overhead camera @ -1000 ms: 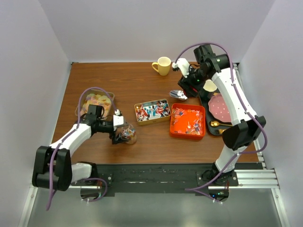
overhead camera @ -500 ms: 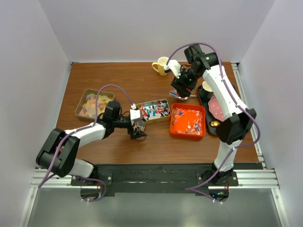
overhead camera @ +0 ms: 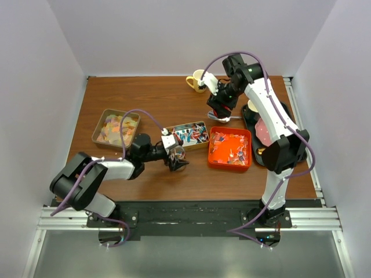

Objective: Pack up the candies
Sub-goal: Pick up the bottle lid from the corner of the board, then close the bottle lid on the packing bottle.

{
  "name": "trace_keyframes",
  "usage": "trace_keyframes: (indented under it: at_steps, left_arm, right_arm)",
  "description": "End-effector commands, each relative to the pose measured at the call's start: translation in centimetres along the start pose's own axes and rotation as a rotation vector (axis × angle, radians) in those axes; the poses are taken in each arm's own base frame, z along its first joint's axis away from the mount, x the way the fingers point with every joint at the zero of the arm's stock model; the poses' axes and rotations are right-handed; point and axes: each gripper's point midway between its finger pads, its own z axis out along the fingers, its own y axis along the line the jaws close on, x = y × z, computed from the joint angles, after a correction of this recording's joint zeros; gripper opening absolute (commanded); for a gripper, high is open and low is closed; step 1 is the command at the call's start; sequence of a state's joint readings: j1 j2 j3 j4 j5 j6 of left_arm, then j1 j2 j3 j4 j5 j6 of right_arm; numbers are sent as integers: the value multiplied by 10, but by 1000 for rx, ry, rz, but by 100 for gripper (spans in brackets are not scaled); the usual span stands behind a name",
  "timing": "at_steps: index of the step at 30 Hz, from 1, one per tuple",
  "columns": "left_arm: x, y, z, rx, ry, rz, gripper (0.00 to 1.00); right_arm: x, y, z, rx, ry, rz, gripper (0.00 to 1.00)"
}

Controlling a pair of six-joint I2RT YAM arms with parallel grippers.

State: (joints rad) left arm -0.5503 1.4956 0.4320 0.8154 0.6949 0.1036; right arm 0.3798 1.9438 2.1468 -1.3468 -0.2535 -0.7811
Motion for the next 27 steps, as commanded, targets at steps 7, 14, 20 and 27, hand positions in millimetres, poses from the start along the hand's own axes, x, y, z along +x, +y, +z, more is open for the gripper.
trace_keyframes:
  at_steps: [7,14,20,27]
  left_arm:
    - [9,-8,-35,-166,-54,-15,100]
    - [17,-8,-37,-175,-50,59,100]
    - [14,-10,-42,-181,-80,108,100]
    - [14,-13,-35,-149,-105,117,96]
  right_arm:
    - [-6,28,-7,-98,27,-43,48]
    - [-29,72,1,-195,-11,-228,47]
    - [-42,127,8,-323,-20,-348,48]
    - [-46,153,4,-350,20,-440,48]
